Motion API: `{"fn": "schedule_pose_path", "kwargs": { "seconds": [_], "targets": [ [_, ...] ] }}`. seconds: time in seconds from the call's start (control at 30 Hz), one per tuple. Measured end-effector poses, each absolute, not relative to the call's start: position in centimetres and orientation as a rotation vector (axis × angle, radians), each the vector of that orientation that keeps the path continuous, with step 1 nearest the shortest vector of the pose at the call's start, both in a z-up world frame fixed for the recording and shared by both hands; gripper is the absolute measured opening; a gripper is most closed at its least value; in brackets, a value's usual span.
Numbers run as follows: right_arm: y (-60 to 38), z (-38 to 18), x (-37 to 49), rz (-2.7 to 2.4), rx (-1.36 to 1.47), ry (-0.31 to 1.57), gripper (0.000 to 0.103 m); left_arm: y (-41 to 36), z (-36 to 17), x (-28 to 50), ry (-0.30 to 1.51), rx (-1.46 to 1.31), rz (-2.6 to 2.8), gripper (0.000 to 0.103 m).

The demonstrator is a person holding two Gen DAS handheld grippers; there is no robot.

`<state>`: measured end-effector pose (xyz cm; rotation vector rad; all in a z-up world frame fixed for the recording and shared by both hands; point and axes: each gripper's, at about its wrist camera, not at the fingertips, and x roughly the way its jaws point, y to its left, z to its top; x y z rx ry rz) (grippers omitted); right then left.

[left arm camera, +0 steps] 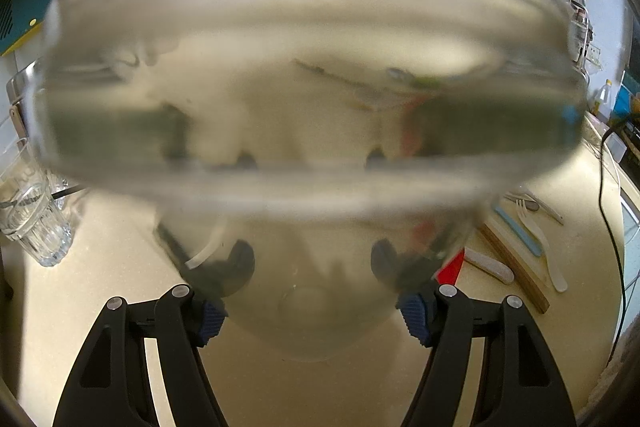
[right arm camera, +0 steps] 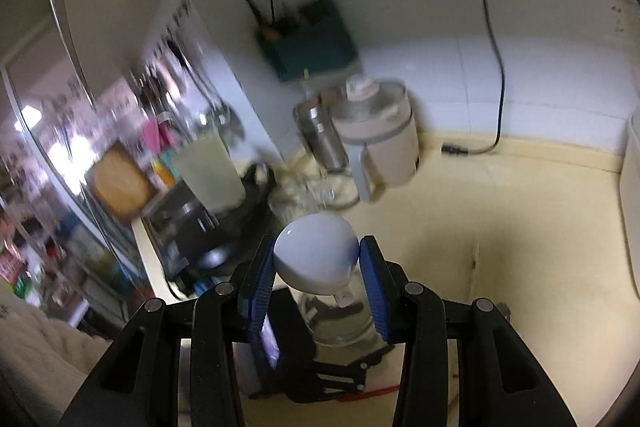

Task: Organize utensils
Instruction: 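Lower the white spoon into the cup held by the left tool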

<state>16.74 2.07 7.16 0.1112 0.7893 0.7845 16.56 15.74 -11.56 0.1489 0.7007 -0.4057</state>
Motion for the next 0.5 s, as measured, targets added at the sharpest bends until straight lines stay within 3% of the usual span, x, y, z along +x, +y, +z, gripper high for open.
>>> {"fn": "schedule_pose_path", "kwargs": {
  "seconds": [0.23,0.5],
  "targets": [
    [4.7,2.0,18.4,0.749,0.013,0.925,0.042,15.3,-11.7,16.4,0.700,0.161,-0.405,0.074],
    [5.4,0.8,18.2,0.706,-0.045,0.941,0.038,15.1,-11.8,16.1,0.705,0.170,-0.409,0.074]
  ]
}}
